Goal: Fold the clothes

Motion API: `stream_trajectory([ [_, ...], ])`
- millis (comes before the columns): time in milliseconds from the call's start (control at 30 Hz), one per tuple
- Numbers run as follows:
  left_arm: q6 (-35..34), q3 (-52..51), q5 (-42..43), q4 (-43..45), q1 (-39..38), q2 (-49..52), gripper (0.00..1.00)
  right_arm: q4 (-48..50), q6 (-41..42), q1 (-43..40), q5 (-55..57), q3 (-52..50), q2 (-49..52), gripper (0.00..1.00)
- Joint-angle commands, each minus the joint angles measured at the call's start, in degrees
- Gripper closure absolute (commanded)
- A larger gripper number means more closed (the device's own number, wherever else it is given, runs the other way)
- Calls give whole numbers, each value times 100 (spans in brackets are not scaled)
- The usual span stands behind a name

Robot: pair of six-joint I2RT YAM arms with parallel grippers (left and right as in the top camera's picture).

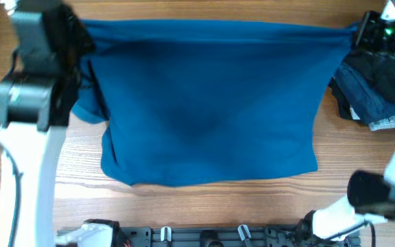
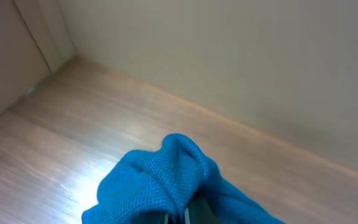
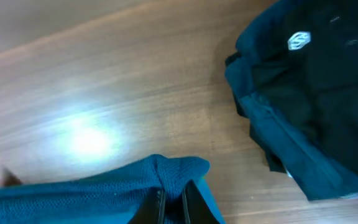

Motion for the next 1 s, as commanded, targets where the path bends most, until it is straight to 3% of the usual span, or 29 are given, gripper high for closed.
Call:
stream_trajectory([
  [0,66,57,-511,280,236,828,96,308,-39,13,68,22,765,96],
  [333,63,57,-466,2068,321,2929,96,2100,-9,466,70,20,2715,96],
  [633,46,57,-466,3309,321,4011,96,3473,304,728,90,20,3790,96],
  [967,72,57,-466,3467,321,4245,96,3506,304,728,68,17,3985,96],
])
